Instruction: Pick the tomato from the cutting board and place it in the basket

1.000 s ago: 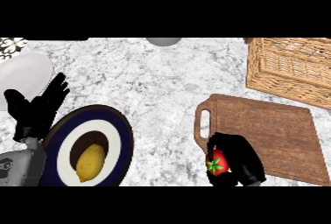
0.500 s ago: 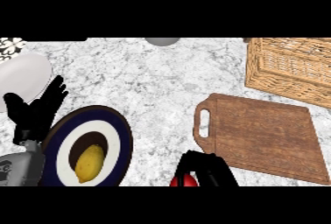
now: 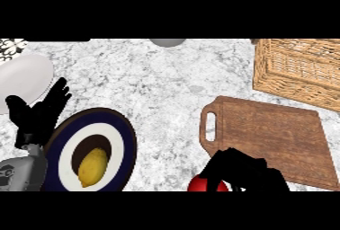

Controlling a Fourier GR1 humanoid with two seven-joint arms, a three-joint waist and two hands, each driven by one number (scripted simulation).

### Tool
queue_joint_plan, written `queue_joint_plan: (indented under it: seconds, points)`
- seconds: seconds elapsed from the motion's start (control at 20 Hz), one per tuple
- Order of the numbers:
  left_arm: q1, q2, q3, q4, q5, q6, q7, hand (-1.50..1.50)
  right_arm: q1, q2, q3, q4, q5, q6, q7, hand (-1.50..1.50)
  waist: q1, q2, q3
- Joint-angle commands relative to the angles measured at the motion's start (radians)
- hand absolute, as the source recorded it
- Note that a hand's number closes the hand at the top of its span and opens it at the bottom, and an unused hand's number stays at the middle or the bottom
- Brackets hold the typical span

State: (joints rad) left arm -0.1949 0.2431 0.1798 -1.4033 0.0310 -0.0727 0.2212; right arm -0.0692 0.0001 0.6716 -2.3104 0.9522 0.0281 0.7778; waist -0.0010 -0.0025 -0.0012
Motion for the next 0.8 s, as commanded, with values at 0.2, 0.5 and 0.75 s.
queue_joint_plan:
  seconds: [0.2, 0.5, 0.75]
  points:
    - [0.008, 0.01, -0.004, -0.041, 0.015, -0.028, 0.03, 0.0, -0.448, 0.0, -0.236, 0.051, -0.058, 0.128, 0.292, 1.5, 0.014, 0.002, 0.0]
    - [-0.058, -0.011, -0.004, -0.015, -0.011, 0.031, 0.065, 0.0, -0.653, -0.016, -0.528, 0.134, -0.137, 0.233, 0.261, 1.5, 0.004, 0.003, 0.001]
    - [0.019, -0.006, 0.004, 0.01, 0.002, -0.019, -0.037, 0.0, -0.777, -0.11, -0.677, 0.307, -0.142, 0.227, 0.215, 1.5, 0.007, 0.003, 0.0]
